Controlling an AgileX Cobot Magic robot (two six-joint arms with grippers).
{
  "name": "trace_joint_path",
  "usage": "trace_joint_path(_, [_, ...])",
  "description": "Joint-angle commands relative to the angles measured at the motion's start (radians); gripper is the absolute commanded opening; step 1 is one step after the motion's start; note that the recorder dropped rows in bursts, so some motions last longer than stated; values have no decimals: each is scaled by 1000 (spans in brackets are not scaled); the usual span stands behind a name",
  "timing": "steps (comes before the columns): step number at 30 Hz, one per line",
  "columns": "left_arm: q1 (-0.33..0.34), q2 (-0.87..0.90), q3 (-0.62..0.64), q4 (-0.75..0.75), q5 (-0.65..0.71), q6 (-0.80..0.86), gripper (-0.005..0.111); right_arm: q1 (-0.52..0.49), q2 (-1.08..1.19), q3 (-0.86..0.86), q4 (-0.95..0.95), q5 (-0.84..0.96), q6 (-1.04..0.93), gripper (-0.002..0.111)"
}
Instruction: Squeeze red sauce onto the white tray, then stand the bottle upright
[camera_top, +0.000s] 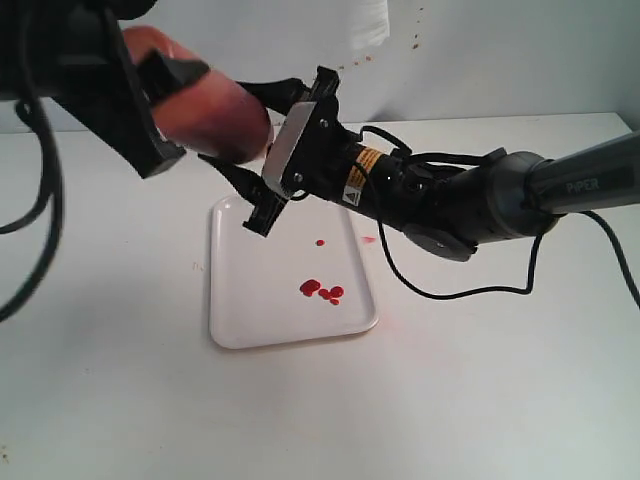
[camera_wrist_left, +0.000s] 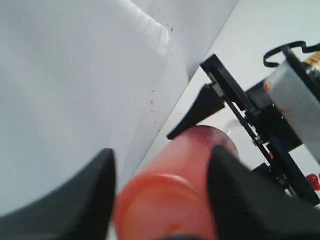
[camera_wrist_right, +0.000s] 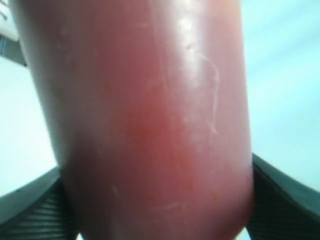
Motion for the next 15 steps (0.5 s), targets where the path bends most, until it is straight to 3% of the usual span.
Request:
trace_joint_path(1, [-5, -60, -9, -59, 52, 7, 1, -13, -3, 2, 42, 68, 7, 0])
trace_joint_path(6, [-5, -55, 11, -77, 211, 12, 1, -13, -4, 2, 31, 62, -42, 0])
trace_joint_path(11, [-5, -60, 39, 0, 214, 58, 2, -3, -5, 2, -73, 219, -187, 0])
trace_joint_path(15, [-5, -60, 39, 25, 258, 60, 30, 47, -5, 2, 18, 327, -505, 0])
